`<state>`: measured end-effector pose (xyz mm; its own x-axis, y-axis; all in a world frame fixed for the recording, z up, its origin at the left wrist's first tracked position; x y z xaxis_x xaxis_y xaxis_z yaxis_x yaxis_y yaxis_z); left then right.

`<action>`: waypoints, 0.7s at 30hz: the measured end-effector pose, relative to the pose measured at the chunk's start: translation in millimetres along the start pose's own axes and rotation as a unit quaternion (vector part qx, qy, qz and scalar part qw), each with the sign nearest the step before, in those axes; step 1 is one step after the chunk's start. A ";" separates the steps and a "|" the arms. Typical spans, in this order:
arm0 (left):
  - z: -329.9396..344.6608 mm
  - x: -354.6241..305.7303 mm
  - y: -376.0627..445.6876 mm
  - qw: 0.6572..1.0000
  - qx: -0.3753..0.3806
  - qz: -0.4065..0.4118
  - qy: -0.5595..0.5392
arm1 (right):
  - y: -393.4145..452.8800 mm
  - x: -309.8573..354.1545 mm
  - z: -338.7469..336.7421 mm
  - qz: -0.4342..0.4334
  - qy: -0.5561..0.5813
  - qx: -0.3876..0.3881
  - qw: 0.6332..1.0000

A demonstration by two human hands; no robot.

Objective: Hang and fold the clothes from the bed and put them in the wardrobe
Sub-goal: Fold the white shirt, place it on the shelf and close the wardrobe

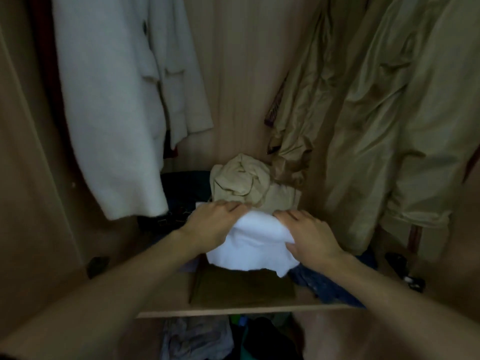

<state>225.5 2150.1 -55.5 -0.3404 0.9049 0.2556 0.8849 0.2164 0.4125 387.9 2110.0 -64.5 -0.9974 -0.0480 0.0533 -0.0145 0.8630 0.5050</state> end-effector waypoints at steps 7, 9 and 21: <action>42.8 28.8 -2.6 0.990 -0.062 -0.017 0.127 | 37.4 -2.8 39.5 -0.005 0.009 -0.143 0.990; 95.3 9.0 -28.4 0.994 -0.001 -0.016 0.111 | 7.7 -5.9 89.0 -0.030 0.007 -0.111 0.993; 186.9 -19.5 -88.0 0.974 0.187 -0.126 -0.013 | -56.6 -20.7 175.2 -0.030 0.018 0.106 0.994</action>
<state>213.6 2181.9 -260.3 -0.5585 0.8131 0.1639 0.8295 0.5474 0.1111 397.1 2150.2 -245.1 -0.9912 -0.1177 0.0603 -0.0929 0.9442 0.3159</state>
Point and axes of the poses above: each hand's wrist, its own y-axis towards the middle knuckle, its own z-axis out of the palm, x = y × z, the point moved 9 cm from there along y, towards the middle knuckle, and after that the axes turned 15 degrees about z, right-handed, at the moved point
